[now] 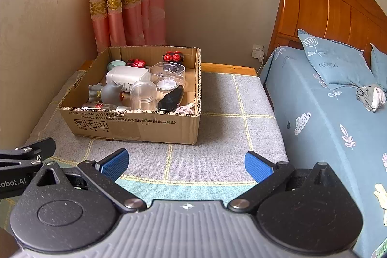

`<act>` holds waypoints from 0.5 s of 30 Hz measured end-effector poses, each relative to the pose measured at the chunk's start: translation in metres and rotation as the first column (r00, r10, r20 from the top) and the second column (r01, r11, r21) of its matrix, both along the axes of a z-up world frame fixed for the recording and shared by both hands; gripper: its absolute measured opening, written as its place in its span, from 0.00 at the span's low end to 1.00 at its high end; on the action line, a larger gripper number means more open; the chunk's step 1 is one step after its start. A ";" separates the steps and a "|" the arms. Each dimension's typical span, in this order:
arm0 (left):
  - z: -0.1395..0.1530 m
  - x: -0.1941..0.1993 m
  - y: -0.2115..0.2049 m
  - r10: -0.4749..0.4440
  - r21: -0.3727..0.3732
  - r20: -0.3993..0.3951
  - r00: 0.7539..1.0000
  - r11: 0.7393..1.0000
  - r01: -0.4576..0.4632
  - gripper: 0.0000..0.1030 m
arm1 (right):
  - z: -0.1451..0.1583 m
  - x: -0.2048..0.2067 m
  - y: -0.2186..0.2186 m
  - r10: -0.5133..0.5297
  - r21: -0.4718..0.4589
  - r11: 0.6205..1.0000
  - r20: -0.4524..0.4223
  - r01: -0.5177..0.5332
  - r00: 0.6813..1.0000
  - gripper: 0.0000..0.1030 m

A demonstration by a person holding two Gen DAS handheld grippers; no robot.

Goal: Organize rigid objects

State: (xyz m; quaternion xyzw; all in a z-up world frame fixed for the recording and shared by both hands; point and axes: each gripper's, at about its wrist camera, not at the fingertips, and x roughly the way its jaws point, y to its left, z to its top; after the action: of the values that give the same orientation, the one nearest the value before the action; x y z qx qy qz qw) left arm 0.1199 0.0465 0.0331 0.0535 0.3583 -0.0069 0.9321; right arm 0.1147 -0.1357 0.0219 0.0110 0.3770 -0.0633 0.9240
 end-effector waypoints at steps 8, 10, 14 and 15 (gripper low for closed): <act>0.001 0.000 -0.001 0.001 0.003 0.000 1.000 1.000 -0.001 0.99 | 0.002 -0.001 0.000 0.004 0.000 1.000 0.003 -0.004 1.000 1.00; 0.001 0.000 -0.001 0.001 0.004 0.001 1.000 1.000 -0.001 0.99 | 0.002 -0.001 0.000 0.003 0.000 1.000 0.005 -0.003 1.000 1.00; 0.002 0.000 -0.002 0.001 0.005 0.001 1.000 1.000 -0.001 0.99 | 0.003 -0.002 -0.001 0.003 0.002 1.000 0.008 -0.003 1.000 1.00; 0.003 0.000 -0.002 0.000 0.005 0.002 1.000 1.000 0.000 0.99 | 0.003 -0.002 -0.001 0.004 0.002 1.000 0.008 -0.004 1.000 1.00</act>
State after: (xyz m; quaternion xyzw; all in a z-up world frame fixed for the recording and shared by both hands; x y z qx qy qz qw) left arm 0.1196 0.0441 0.0358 0.0559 0.3575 -0.0057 0.9322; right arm 0.1129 -0.1370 0.0250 0.0114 0.3732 -0.0612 0.9257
